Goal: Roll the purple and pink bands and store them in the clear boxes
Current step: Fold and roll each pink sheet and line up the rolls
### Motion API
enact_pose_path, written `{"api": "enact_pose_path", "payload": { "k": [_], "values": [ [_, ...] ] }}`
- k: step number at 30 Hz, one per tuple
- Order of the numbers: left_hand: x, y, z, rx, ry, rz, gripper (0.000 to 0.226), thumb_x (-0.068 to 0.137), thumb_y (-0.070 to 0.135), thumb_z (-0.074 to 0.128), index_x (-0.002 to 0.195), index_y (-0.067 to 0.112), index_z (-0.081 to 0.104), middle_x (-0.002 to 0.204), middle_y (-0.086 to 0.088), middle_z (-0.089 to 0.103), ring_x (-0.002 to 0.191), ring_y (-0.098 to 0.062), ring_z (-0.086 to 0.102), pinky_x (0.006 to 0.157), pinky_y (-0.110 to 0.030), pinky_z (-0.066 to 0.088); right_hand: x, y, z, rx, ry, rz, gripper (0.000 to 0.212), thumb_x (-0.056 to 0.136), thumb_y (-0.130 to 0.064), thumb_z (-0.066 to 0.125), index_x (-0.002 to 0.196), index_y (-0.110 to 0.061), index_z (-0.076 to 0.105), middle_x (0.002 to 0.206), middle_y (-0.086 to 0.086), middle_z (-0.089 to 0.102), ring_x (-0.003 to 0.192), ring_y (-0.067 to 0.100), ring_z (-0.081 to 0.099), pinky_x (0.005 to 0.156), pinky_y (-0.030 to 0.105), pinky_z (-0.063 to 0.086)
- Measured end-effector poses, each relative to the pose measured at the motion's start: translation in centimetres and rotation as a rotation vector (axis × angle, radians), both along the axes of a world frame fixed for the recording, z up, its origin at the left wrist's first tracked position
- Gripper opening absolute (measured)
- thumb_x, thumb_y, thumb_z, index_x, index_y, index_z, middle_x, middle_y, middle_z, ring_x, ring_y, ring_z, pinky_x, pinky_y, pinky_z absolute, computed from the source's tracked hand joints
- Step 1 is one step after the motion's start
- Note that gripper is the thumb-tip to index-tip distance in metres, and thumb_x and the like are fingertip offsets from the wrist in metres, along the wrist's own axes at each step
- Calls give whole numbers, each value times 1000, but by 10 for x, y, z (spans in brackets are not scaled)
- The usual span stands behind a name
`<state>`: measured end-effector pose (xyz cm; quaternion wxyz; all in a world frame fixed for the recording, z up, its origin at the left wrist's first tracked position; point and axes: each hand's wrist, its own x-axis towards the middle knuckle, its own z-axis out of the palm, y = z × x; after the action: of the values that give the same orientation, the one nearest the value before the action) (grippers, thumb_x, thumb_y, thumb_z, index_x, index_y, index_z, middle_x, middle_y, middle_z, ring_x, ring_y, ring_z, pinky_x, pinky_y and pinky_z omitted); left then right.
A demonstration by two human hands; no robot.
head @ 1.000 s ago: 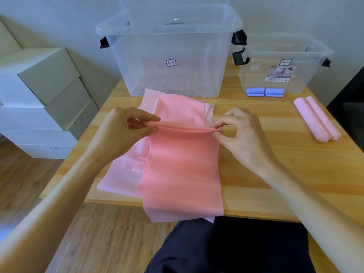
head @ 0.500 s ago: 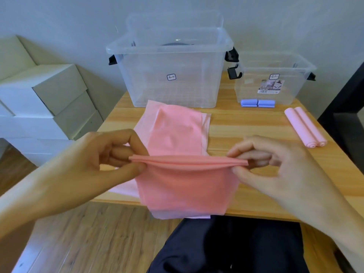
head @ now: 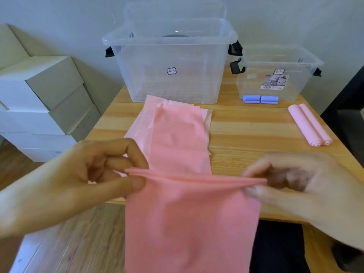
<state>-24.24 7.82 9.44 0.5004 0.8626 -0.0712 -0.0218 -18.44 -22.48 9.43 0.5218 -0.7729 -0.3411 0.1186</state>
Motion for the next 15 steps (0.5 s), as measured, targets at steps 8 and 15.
{"api": "enact_pose_path", "payload": {
  "k": [8, 15],
  "values": [
    [86, 16, -46, -50, 156, 147, 7, 92, 15, 62, 95, 10, 68, 81, -6, 75, 76, -16, 71, 70, -24, 60, 95, 42, -60, -17, 83, -194, 6, 89, 0, 68, 89, -5, 73, 81, 13, 73, 70, 20, 71, 61, 28, 59],
    [140, 27, -92, 80, 99, 395, 5, 93, 15, 67, 93, 11, 70, 90, -1, 70, 81, -16, 68, 75, -29, 59, 148, 75, -104, -192, -97, -336, 10, 87, -5, 71, 81, -13, 73, 77, 1, 69, 66, 17, 62, 66, 30, 52]
  ]
}}
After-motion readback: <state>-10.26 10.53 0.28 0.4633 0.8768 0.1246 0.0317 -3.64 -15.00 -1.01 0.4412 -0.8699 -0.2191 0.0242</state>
